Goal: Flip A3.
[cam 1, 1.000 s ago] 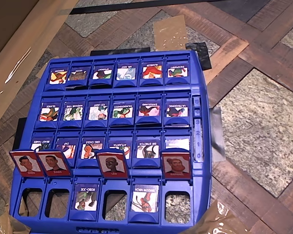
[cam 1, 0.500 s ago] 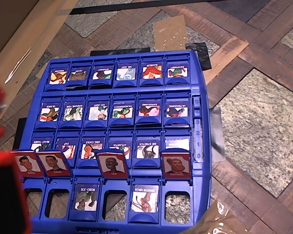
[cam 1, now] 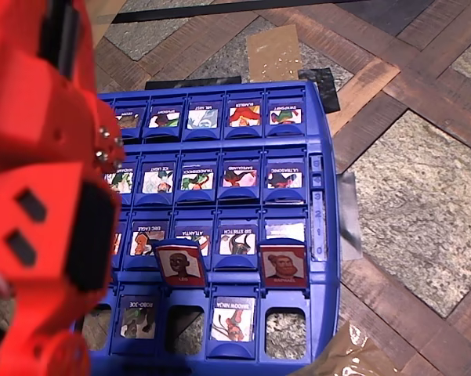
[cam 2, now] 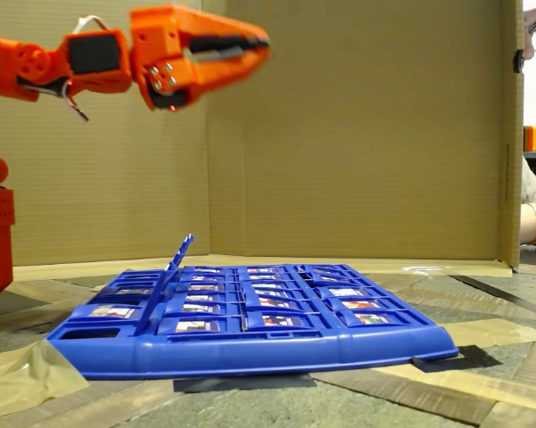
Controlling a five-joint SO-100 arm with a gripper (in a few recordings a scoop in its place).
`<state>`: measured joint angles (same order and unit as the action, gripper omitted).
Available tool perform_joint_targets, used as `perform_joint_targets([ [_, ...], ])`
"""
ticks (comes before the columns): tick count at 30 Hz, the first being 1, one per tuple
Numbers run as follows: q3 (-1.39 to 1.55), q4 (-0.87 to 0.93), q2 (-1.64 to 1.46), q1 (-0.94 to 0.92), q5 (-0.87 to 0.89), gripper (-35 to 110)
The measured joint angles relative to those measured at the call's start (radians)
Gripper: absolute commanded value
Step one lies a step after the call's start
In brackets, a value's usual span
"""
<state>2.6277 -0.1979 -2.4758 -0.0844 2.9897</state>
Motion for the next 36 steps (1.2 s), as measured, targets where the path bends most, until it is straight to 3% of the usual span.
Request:
perform_joint_targets([
  [14, -0.169, 0.492, 0.301, -0.032, -0.029, 0],
  [22, -0.232, 0.646, 0.456, -0.031, -0.032, 0],
  [36, -0.325, 1.025, 0.518, -0.064, -0.189, 0],
])
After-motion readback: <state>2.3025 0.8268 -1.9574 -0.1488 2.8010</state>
